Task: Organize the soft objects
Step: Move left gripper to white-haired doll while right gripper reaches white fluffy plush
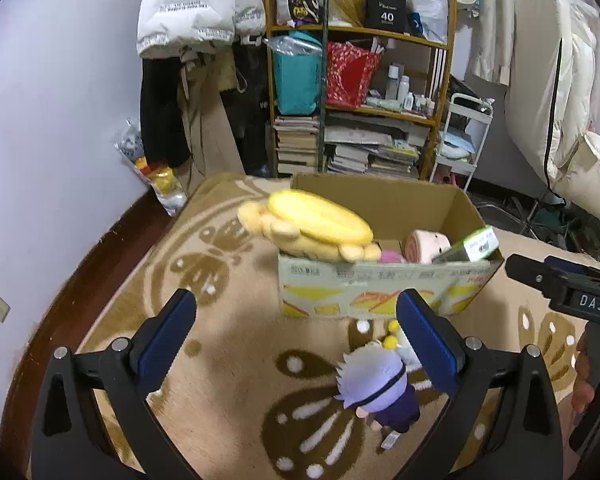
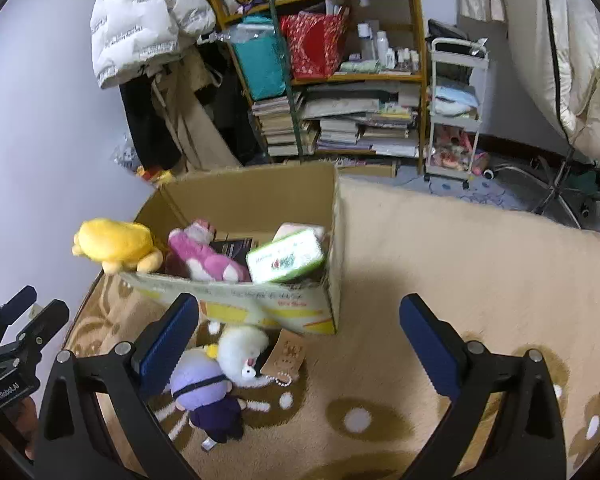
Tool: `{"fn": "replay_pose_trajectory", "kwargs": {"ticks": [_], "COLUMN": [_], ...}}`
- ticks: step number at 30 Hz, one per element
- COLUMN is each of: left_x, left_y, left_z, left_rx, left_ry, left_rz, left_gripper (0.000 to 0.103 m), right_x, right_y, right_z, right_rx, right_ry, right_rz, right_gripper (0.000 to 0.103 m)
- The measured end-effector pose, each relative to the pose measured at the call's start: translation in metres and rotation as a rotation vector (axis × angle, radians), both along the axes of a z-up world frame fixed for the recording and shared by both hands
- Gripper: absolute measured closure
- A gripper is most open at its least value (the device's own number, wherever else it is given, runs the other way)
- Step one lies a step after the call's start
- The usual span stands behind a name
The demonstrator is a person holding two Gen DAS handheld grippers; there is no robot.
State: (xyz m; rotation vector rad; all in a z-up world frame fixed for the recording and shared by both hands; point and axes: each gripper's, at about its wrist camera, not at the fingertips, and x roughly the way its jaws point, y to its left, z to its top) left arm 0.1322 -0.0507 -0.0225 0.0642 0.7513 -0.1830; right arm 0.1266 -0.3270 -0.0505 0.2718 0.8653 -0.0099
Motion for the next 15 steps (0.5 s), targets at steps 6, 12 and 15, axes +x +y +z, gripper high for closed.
{"fn": "replay_pose_trajectory", "kwargs": {"ticks": [6, 12, 15], "left_x": [-0.002, 0.0, 0.002], "left_y": [-0.004, -0.008, -0.009], "left_z": [-0.025, -0.046, -0.055], "left_rx": [-0.002, -0.006, -0.01], "left_ry": [0.024, 0.046, 0.064], "left_rz": [-0.017, -0.035, -0.033], "left_gripper": [0.004, 0.004, 0.004], "right_x": [0.007, 0.016, 0.019], "right_y": [0.013, 0.025, 0.028], "right_z": [-0.021, -0.041, -0.05], "right_rx": [-0.008, -0.014, -0.013], "right_ry": [0.041, 0.076, 0.09], "right_rz": [0.045, 0.081, 0.092], "right_gripper": [0.0, 0.0, 0.0]}}
